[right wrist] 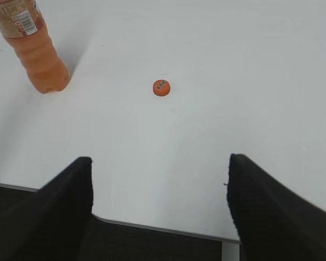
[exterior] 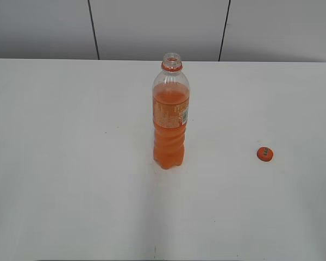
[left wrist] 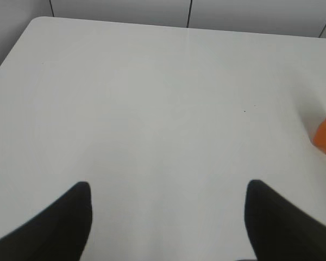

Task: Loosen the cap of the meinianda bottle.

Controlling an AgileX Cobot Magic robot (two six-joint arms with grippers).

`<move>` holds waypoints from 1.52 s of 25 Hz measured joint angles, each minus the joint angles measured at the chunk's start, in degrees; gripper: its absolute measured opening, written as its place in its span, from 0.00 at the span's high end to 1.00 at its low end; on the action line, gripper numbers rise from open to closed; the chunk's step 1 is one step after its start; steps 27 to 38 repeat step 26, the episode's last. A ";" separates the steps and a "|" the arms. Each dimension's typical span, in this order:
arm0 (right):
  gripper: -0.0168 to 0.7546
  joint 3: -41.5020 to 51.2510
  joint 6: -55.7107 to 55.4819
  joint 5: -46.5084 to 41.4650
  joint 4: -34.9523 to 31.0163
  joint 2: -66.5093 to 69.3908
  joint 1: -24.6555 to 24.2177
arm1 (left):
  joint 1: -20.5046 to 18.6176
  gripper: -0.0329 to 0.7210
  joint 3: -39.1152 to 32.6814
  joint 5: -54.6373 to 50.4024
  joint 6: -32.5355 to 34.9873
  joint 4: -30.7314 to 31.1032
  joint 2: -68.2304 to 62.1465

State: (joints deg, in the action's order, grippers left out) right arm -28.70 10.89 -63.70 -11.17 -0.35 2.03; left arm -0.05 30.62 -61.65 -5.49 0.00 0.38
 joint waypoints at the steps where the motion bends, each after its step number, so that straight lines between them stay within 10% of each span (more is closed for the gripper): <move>1: 0.23 0.00 0.00 0.00 0.00 0.00 0.00 | 0.00 0.26 0.00 0.05 0.00 0.00 0.00; 38: 0.23 0.00 0.05 0.01 -0.12 0.00 0.00 | 0.00 0.26 0.00 0.10 0.05 0.00 0.00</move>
